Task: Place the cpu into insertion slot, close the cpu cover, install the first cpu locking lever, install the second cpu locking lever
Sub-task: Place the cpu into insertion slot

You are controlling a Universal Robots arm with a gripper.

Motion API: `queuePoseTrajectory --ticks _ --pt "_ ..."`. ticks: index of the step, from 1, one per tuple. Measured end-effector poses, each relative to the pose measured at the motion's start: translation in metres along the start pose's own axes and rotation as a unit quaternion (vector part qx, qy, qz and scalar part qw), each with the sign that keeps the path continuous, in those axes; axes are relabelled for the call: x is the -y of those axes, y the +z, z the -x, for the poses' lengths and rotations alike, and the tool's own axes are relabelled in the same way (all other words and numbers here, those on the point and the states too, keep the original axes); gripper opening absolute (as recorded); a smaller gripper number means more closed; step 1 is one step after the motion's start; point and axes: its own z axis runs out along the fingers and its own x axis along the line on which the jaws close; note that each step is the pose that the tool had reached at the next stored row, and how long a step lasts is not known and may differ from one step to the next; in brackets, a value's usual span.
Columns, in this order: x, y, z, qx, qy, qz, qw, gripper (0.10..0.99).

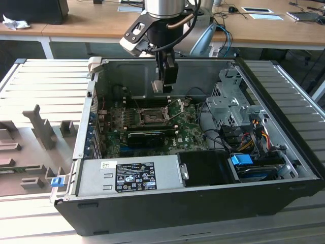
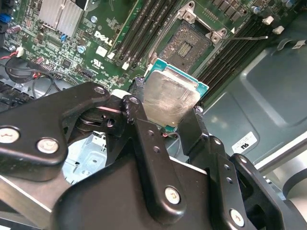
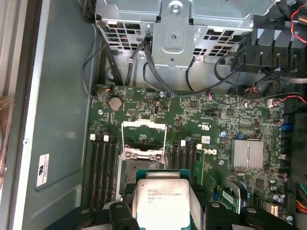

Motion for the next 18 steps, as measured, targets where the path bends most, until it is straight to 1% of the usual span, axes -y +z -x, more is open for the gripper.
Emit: queuePoseTrajectory --ticks 18 --pt "0.0005 0.0055 0.0001 0.0006 0.007 0.0002 1.0000 0.529"
